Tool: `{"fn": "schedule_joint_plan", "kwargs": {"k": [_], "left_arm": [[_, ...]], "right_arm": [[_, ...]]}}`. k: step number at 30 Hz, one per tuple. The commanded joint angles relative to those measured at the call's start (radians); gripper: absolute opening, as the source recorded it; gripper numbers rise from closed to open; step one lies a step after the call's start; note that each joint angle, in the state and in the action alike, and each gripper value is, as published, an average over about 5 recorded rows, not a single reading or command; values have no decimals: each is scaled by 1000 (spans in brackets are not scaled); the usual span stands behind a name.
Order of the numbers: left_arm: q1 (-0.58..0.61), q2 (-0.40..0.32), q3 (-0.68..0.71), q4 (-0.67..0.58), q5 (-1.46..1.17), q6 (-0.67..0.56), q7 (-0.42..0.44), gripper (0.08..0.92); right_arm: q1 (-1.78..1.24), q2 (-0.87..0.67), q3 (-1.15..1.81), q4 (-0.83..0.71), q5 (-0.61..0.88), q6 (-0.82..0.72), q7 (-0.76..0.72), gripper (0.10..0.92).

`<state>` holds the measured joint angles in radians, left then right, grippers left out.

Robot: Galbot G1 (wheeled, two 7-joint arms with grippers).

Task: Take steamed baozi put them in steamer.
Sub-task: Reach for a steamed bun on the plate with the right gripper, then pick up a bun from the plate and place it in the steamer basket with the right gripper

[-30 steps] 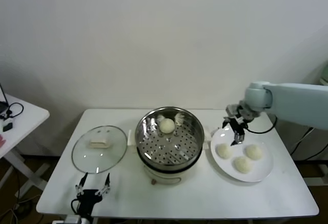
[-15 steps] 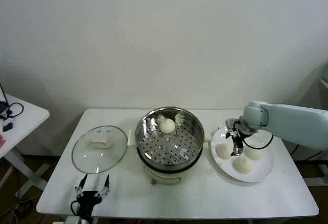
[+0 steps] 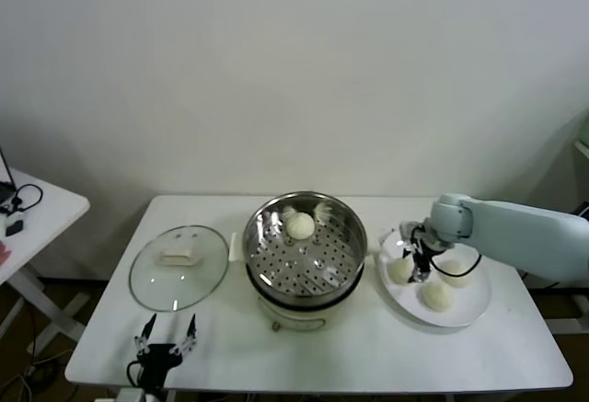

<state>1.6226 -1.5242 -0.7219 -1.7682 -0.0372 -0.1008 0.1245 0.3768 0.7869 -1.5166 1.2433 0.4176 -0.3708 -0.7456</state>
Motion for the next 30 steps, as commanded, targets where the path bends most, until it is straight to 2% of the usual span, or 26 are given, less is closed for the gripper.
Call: {"fn": "schedule_joint_plan", "kwargs": {"k": [1,5,11,18,23,30], "left_arm": [[0,0,0,-1,-1,0,0,823],[0,0,-1,-5,-1,0,0,823],[3,0,-2,-7,-1,0,-1,823],[6,5,-2,-7,-2,-2,-2,823],[5,8,1,-9,-2,-3,-6,823],[2,8,13,-12,3,-4,-5,823]], "right_arm": [[-21,-5,29,-3,-9,-10,5,607],[80,-31,-33,55,44,-7,-8,595],[454,-54,-292,184,197,13,-62,594],[851,6,-445,289,425,27,-152,593],[892,67,-321,361,553,-59,-124,593],[735,206,-86,440,692,-212,35,594]]}}
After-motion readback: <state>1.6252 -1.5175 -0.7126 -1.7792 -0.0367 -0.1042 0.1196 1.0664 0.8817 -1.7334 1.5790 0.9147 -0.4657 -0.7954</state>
